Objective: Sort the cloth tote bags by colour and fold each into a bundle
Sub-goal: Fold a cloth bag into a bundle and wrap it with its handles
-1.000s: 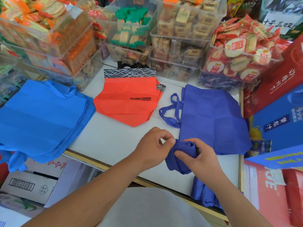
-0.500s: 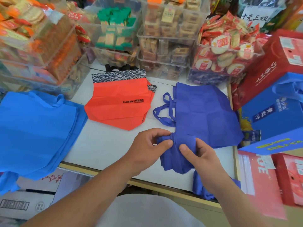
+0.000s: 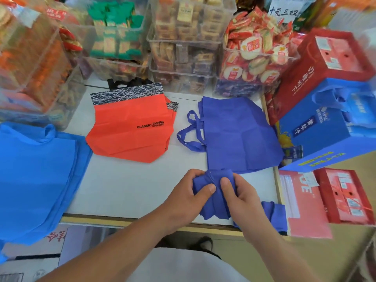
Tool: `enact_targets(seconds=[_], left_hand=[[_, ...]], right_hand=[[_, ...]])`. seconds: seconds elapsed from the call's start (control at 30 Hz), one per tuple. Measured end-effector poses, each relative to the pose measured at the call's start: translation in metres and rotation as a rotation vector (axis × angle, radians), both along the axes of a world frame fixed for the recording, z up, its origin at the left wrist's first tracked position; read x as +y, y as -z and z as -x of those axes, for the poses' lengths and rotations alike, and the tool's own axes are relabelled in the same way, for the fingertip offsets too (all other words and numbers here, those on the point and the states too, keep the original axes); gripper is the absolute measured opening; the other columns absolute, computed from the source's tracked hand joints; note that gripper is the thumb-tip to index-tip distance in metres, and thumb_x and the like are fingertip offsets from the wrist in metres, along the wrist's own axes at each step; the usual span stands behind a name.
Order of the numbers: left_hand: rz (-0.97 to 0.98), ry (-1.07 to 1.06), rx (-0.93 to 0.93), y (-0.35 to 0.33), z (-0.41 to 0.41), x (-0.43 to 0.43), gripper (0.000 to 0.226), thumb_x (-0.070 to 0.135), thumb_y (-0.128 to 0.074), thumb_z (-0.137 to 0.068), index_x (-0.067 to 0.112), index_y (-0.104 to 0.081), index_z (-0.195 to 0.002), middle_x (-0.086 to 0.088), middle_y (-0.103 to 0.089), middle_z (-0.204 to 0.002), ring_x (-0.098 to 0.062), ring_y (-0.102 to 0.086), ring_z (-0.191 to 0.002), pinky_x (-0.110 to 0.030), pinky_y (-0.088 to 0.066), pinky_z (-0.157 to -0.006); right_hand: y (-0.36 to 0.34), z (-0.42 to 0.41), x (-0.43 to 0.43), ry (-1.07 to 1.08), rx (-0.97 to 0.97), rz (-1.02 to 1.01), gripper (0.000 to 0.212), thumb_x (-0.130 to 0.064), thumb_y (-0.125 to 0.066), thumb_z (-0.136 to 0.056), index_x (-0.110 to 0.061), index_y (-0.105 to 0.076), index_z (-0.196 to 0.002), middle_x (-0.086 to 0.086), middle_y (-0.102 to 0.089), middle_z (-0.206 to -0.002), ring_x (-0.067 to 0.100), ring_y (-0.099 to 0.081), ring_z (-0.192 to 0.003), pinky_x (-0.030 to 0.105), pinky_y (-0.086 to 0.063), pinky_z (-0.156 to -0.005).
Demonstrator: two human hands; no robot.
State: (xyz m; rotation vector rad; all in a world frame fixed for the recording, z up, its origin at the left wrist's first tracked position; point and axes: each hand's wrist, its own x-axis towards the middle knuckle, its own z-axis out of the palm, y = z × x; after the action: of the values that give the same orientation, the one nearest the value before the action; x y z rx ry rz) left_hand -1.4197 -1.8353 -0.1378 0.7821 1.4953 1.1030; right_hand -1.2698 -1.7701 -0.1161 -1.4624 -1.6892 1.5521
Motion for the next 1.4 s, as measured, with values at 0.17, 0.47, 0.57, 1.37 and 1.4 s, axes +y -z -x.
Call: enact_targets(seconds=[0.17,0.47,0.57,1.37,1.4], left_hand=[[0.026,0.086,0.023,0.006,-0.026,0.008,0.026,0.035,-0.058,-0.101,0.041,-0.043,-0.121,0.008,-0.064,-0.114,0.001,-0.065,-0.095,-0.016,-0.051,-0.078],[0.232,0.094,-0.095,0.033,-0.119,0.085,0.053,0.042,-0.072,-0.089,0.037,-0.046,-0.135,0.011,-0.064,-0.123,-0.002,-0.066,-0.107,-0.025,-0.054,-0.094],[0.369,0.025,-0.142,0.055,-0.159,0.106,0.051,0.048,-0.074,-0.077,0.028,-0.062,-0.122,0.008,-0.074,-0.111,-0.011,-0.072,-0.101,-0.041,-0.058,-0.095],[0.387,-0.149,0.384,0.150,-0.176,0.149,0.026,0.028,-0.064,-0.098,0.019,-0.067,-0.122,0.007,-0.068,-0.118,-0.009,-0.063,-0.108,-0.024,-0.049,-0.096],[0.419,-0.146,0.408,0.149,-0.165,0.144,0.027,0.031,-0.064,-0.097,0.019,-0.067,-0.122,0.007,-0.067,-0.118,-0.010,-0.062,-0.108,-0.024,-0.049,-0.096]], right_hand=[[0.002,-0.024,0.000,0.019,0.014,0.122,0.018,-0.028,-0.053,-0.104,-0.016,-0.066,-0.100,0.001,-0.071,-0.081,0.007,-0.065,-0.072,0.019,-0.052,-0.061],[0.045,-0.132,0.082,0.176,0.032,0.353,0.023,-0.032,-0.052,-0.105,-0.018,-0.069,-0.112,0.003,-0.077,-0.105,0.021,-0.072,-0.102,0.041,-0.058,-0.092],[0.072,-0.172,0.110,0.245,0.018,0.400,0.024,-0.036,-0.054,-0.104,-0.018,-0.070,-0.110,0.005,-0.076,-0.108,0.020,-0.071,-0.104,0.041,-0.056,-0.094],[0.203,-0.202,0.181,-0.510,-0.663,-0.406,0.060,-0.054,-0.052,-0.099,-0.034,-0.040,-0.154,0.010,-0.021,-0.165,0.030,-0.017,-0.154,0.044,-0.031,-0.120],[0.205,-0.201,0.181,-0.512,-0.668,-0.386,0.061,-0.054,-0.052,-0.098,-0.036,-0.038,-0.154,0.009,-0.022,-0.163,0.030,-0.021,-0.151,0.045,-0.034,-0.119]])
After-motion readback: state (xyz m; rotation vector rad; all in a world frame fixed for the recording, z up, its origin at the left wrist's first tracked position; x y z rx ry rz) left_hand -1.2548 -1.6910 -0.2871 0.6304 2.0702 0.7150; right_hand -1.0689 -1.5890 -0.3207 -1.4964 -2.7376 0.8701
